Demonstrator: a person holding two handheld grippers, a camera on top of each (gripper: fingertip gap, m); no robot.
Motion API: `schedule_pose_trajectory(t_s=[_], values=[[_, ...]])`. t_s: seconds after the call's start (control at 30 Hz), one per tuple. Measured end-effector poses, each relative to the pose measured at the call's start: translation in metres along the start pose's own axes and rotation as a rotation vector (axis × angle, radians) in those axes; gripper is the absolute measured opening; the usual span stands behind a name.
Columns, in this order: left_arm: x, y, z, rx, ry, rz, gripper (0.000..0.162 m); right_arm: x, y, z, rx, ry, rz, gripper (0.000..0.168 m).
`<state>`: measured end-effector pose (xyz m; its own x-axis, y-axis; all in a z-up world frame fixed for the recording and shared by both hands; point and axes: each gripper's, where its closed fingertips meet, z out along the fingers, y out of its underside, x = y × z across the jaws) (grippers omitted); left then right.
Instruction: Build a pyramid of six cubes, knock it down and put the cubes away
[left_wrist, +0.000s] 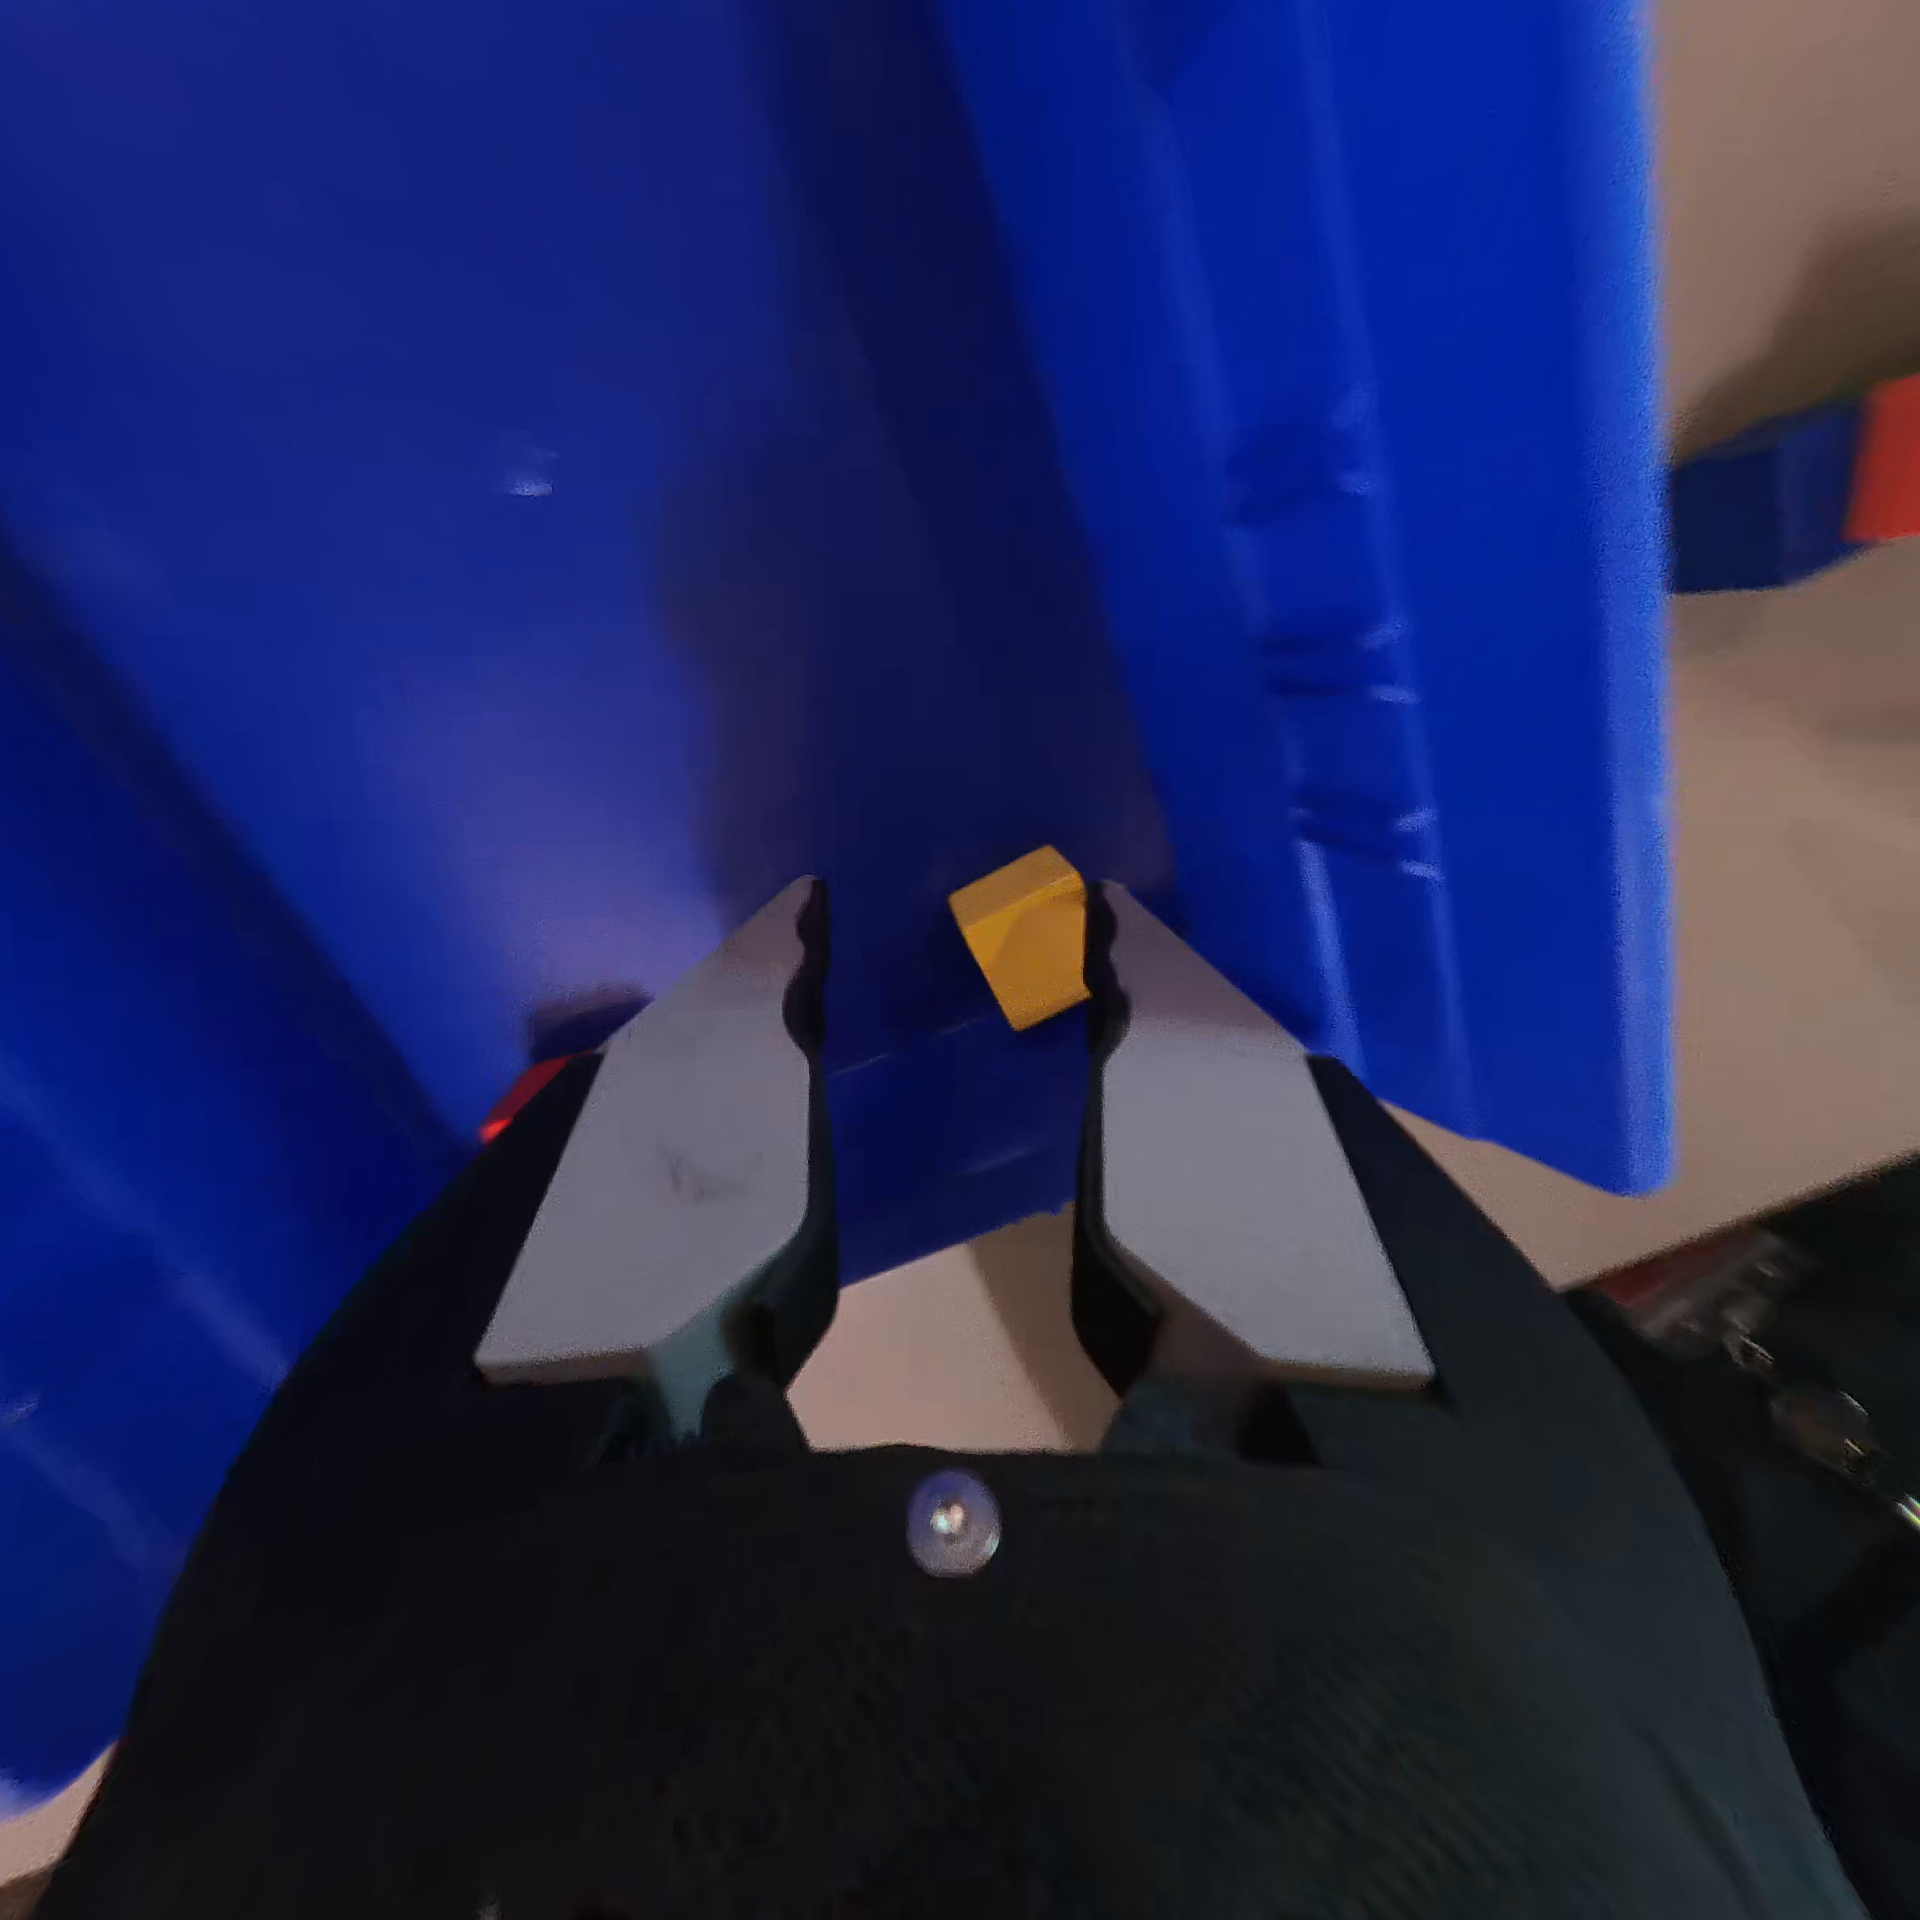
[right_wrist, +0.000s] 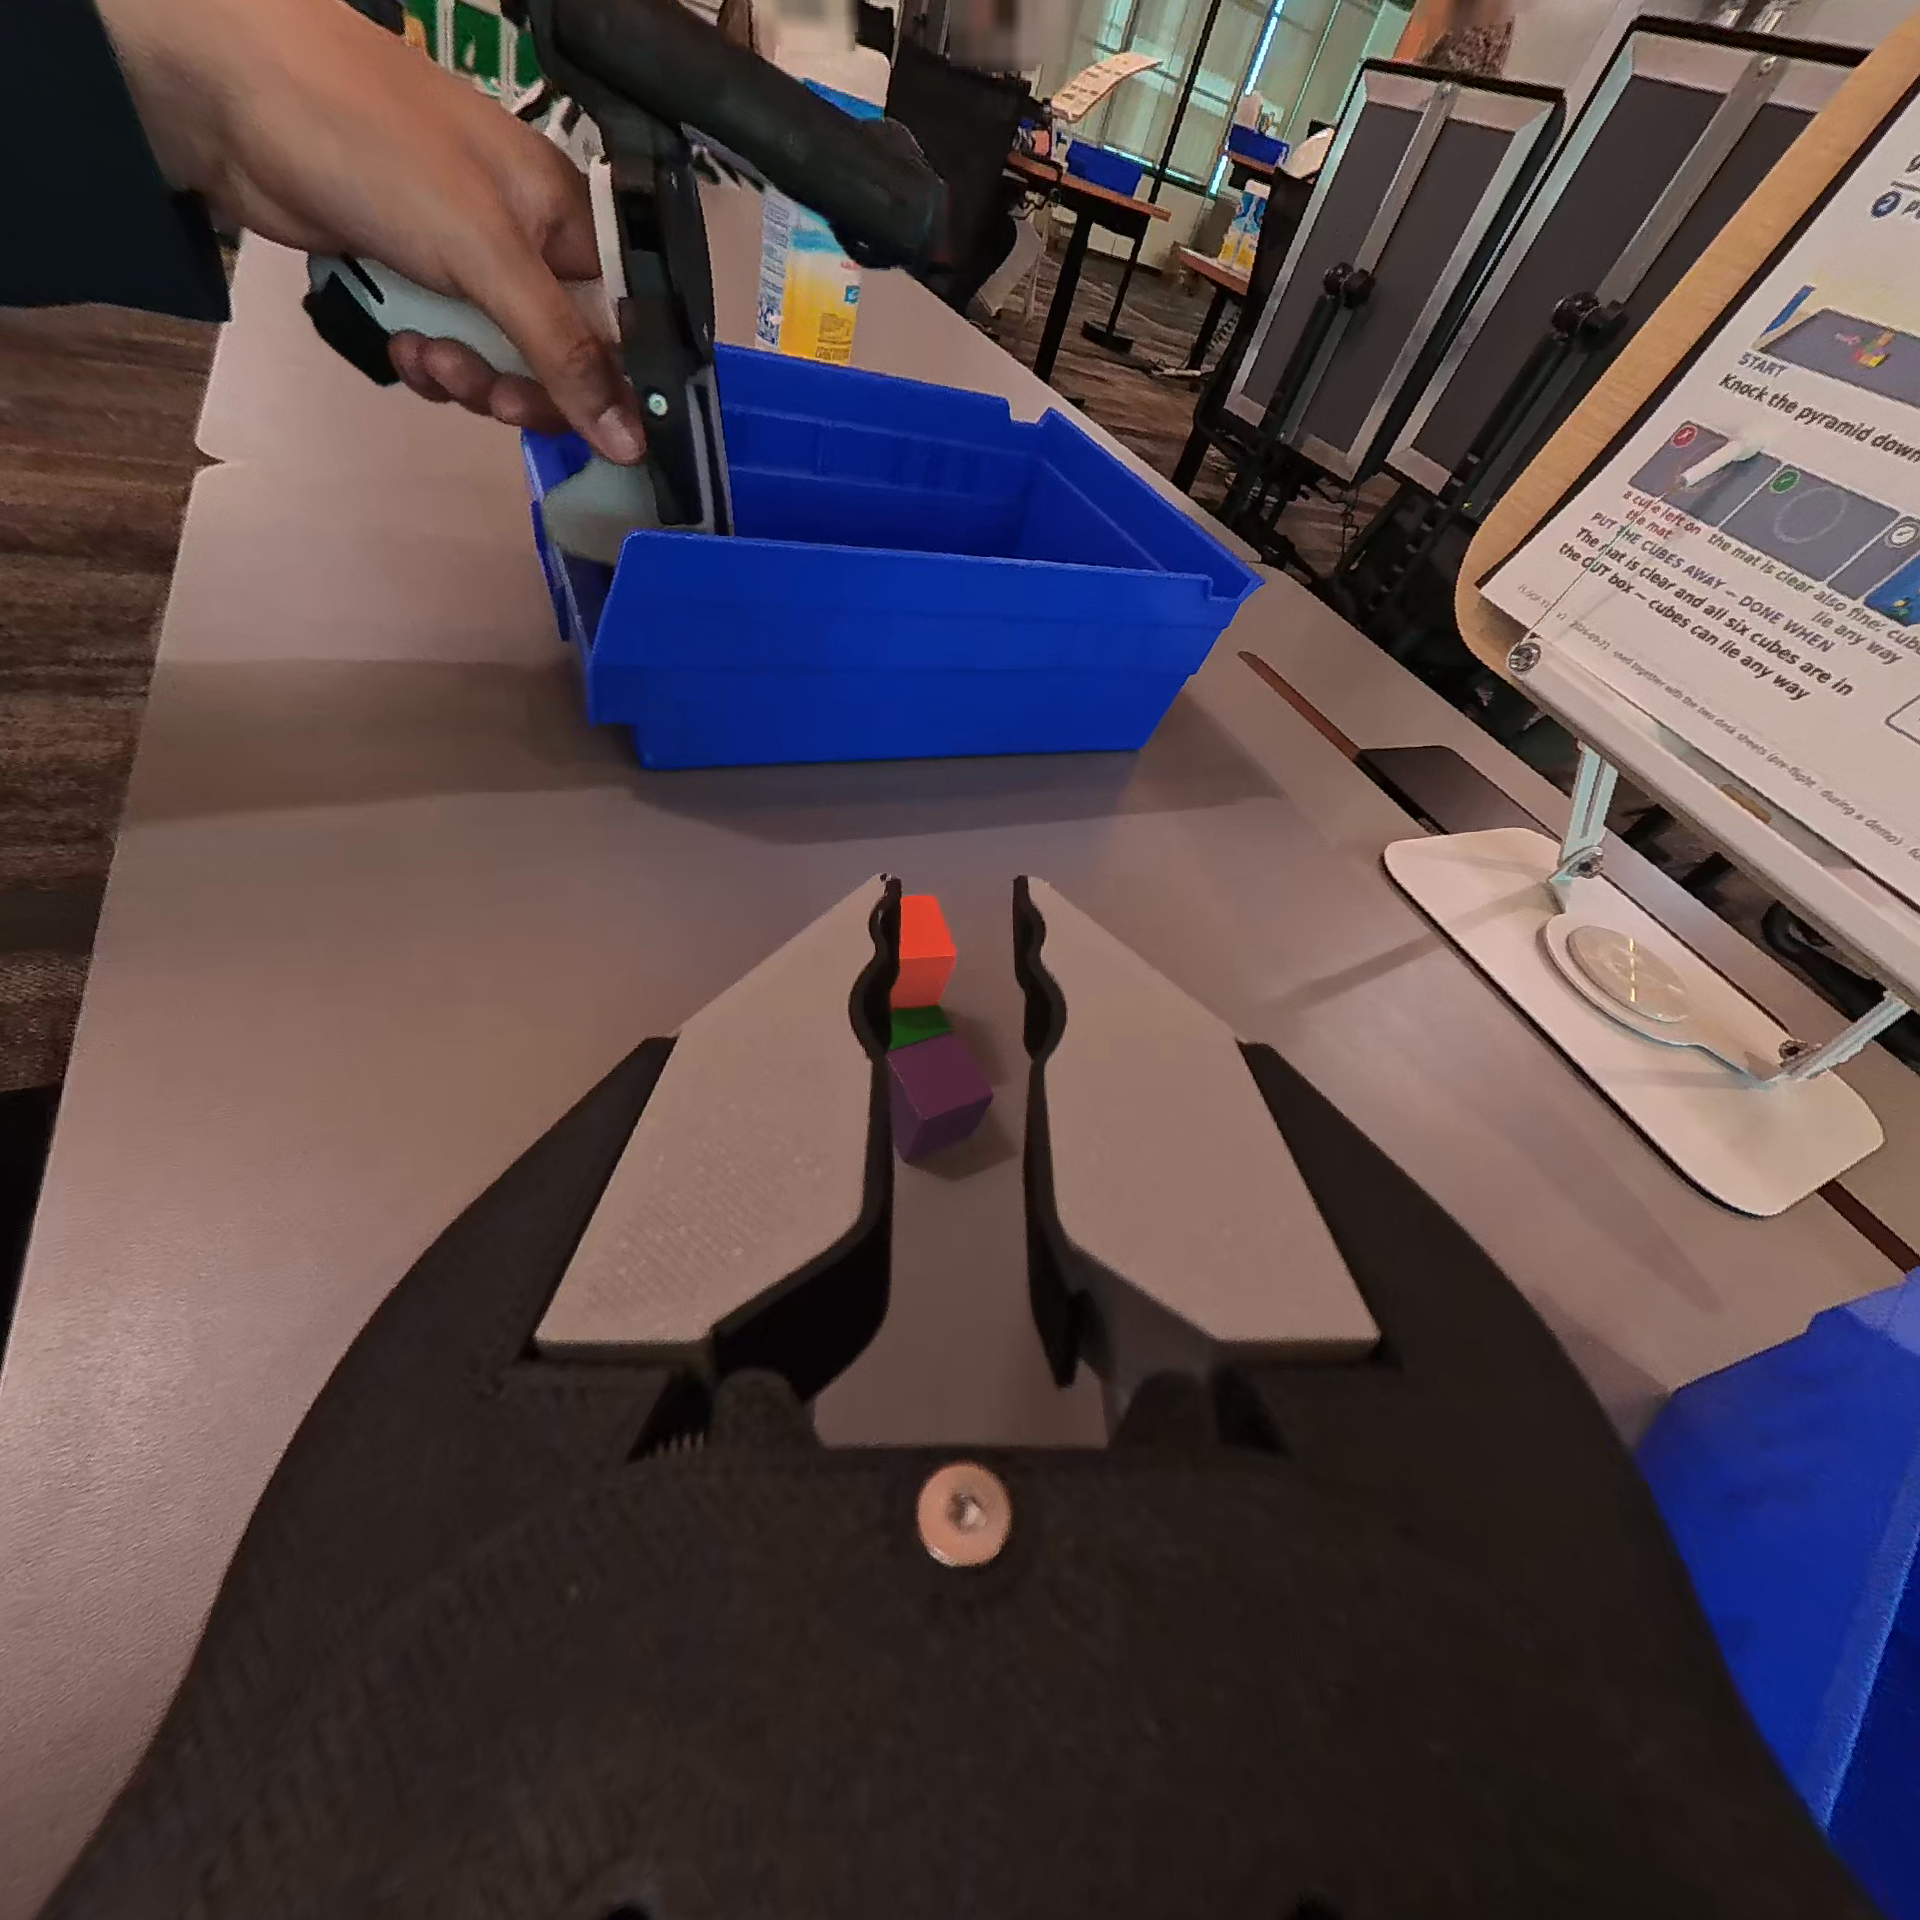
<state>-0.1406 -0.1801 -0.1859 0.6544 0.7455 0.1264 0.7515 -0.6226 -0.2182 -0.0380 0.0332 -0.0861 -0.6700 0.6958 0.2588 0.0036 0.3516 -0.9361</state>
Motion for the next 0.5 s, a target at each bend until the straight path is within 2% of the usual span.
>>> schedule_pose_trajectory(t_s=[0.03, 0.1, 0.23, 0.5], values=[[-0.011, -0.001, -0.003, 0.008, -0.045, -0.008, 0.042, 0.000, 0.000, -0.001, 0.000, 0.002, 0.000, 0.018], [-0.029, 0.000, -0.008, 0.008, -0.126, -0.015, 0.022, 0.001, 0.001, -0.001, -0.004, 0.007, 0.000, 0.018], [-0.023, -0.003, -0.014, 0.047, -0.070, -0.013, 0.034, 0.001, 0.003, -0.002, -0.005, 0.001, 0.009, 0.018], [-0.034, 0.010, -0.008, 0.001, -0.139, -0.029, 0.045, -0.003, 0.005, 0.001, -0.021, -0.001, -0.022, 0.018]])
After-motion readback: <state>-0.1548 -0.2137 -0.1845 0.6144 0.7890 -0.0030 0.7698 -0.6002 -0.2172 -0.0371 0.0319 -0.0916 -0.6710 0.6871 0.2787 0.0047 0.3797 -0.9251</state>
